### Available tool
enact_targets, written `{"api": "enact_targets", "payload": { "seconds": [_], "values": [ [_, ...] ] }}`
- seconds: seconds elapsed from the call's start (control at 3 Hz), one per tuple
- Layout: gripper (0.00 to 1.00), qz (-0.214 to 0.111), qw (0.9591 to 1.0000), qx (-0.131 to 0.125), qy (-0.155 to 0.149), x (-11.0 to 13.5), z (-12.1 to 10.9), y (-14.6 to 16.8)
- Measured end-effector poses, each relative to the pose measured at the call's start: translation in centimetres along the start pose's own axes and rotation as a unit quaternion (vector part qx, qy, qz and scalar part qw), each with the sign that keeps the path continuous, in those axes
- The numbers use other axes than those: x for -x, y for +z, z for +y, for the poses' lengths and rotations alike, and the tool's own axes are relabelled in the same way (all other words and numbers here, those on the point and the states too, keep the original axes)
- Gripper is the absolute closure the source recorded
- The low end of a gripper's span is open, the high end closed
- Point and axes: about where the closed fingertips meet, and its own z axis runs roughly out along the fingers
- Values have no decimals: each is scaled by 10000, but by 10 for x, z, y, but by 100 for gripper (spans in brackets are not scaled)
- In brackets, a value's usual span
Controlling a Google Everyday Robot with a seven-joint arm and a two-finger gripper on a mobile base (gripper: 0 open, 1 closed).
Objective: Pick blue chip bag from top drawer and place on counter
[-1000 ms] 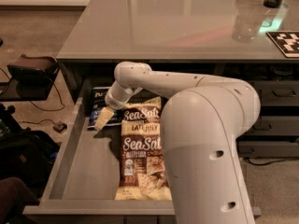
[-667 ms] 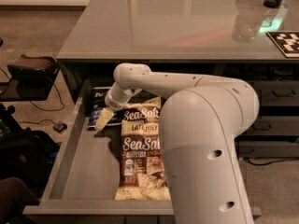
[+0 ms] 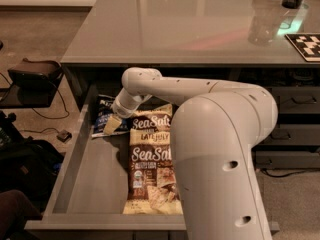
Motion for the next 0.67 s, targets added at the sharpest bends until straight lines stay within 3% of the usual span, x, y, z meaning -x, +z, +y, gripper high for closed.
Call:
{"api": "enact_targets", "payload": {
  "seconds": [0.67],
  "values": [
    [86, -12, 10000, -1, -14, 3, 1, -6]
  ]
}}
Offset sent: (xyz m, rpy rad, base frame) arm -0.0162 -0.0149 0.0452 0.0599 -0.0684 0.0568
